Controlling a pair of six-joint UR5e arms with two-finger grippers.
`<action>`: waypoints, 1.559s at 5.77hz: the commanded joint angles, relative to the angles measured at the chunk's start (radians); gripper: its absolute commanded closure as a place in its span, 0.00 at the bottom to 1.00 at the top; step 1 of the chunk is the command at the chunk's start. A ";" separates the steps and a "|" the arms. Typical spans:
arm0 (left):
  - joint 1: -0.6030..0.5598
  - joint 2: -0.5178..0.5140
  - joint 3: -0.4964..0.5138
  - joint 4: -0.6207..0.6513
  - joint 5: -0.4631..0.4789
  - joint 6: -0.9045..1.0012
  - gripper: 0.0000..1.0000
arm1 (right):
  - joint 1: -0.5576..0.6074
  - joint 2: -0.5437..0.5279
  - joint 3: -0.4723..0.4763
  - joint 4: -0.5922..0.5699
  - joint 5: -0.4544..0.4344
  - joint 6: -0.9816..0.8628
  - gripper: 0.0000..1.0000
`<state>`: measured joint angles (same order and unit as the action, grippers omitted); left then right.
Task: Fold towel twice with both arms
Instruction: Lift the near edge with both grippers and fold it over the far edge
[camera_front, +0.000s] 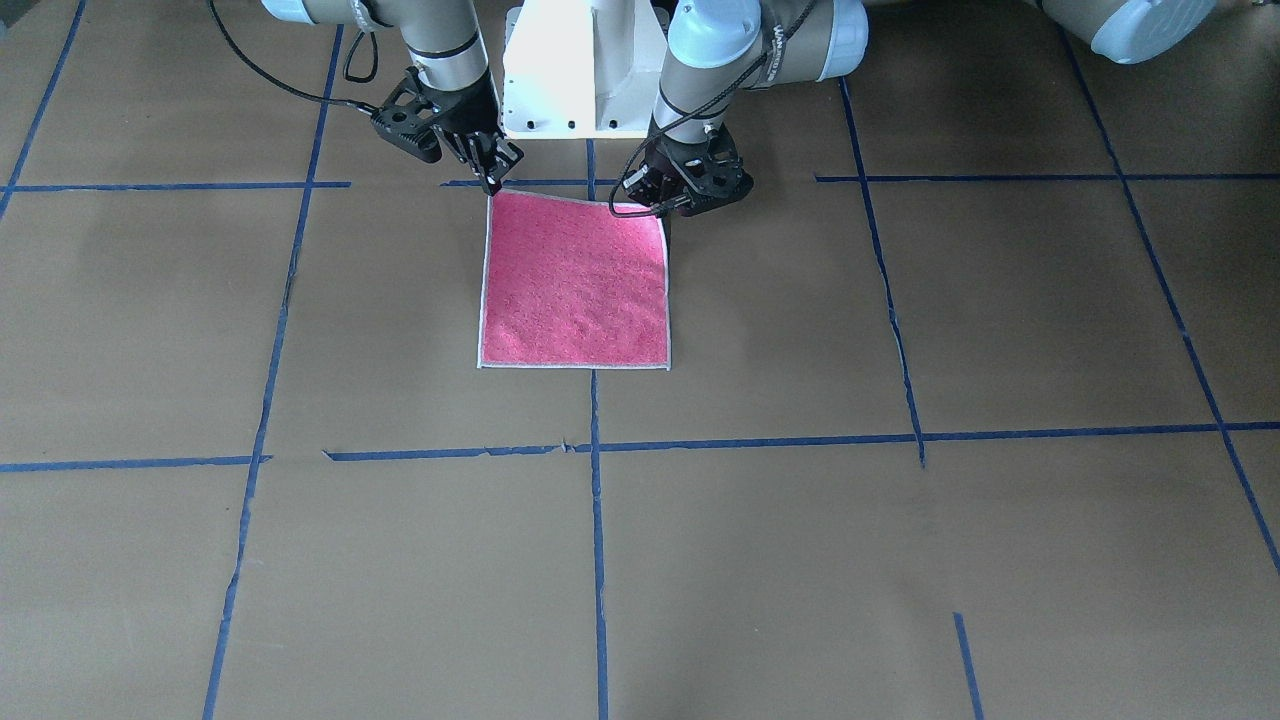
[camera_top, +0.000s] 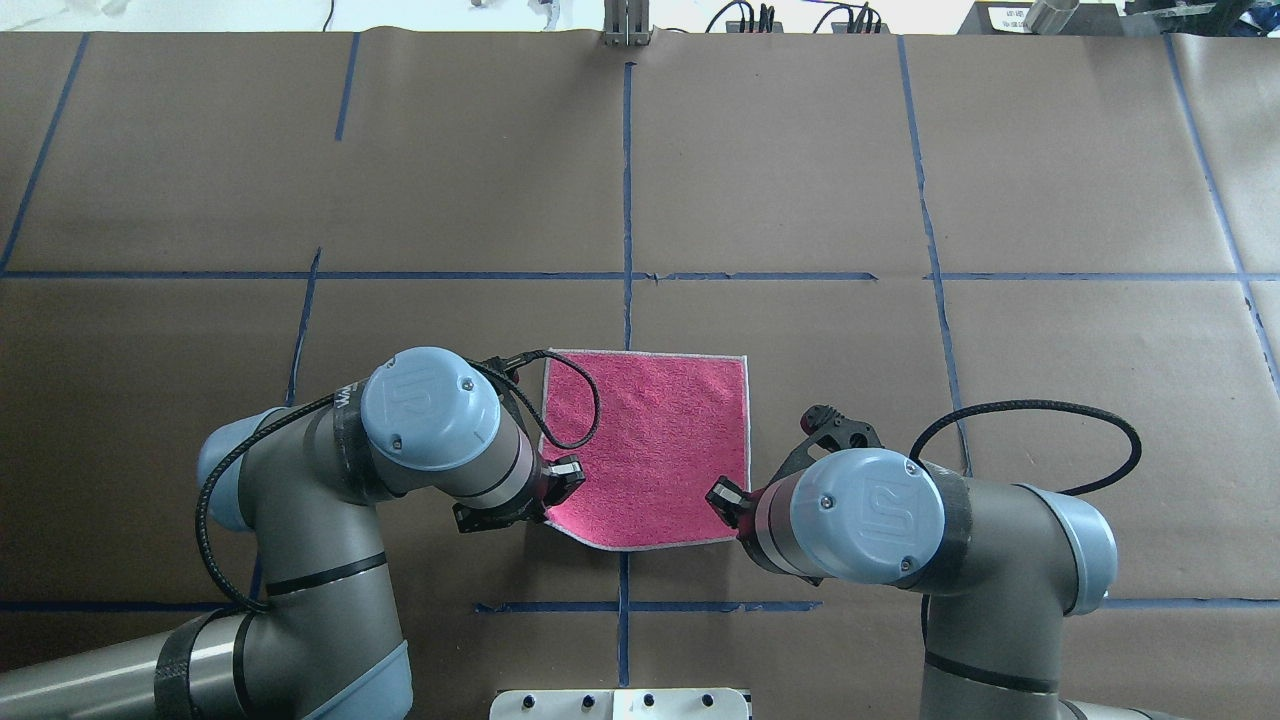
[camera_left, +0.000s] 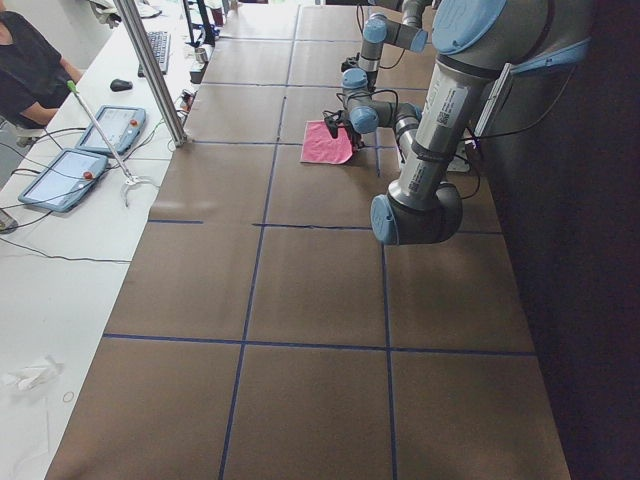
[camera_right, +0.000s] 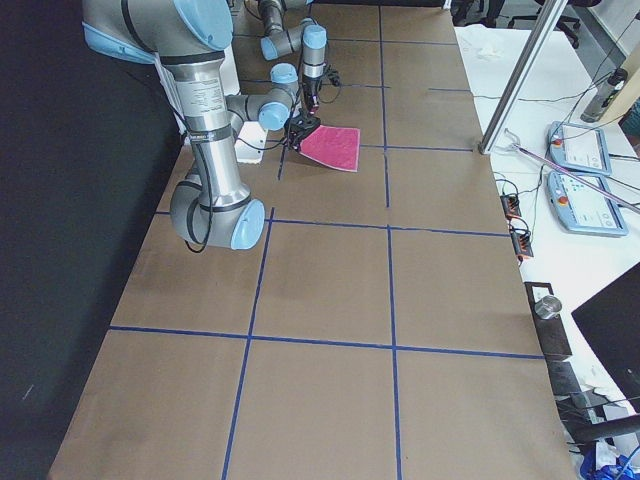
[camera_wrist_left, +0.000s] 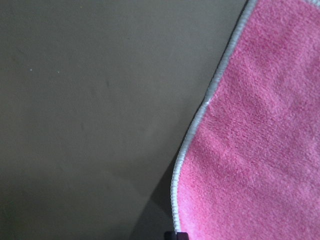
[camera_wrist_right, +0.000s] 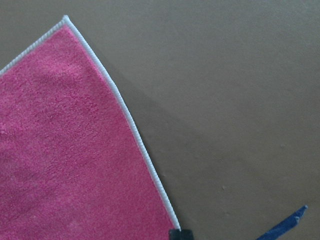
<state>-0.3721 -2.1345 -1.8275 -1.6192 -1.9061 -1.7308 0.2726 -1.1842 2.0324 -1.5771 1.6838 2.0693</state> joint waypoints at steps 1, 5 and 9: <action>-0.051 -0.013 0.000 -0.002 0.007 -0.004 1.00 | 0.087 0.012 -0.012 -0.003 0.023 -0.035 1.00; -0.157 -0.088 0.182 -0.118 0.010 -0.004 1.00 | 0.252 0.194 -0.259 0.011 0.073 -0.113 0.99; -0.166 -0.104 0.261 -0.171 0.045 -0.001 1.00 | 0.267 0.236 -0.414 0.103 0.071 -0.116 0.96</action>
<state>-0.5362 -2.2369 -1.5714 -1.7874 -1.8624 -1.7330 0.5390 -0.9531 1.6421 -1.4850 1.7560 1.9541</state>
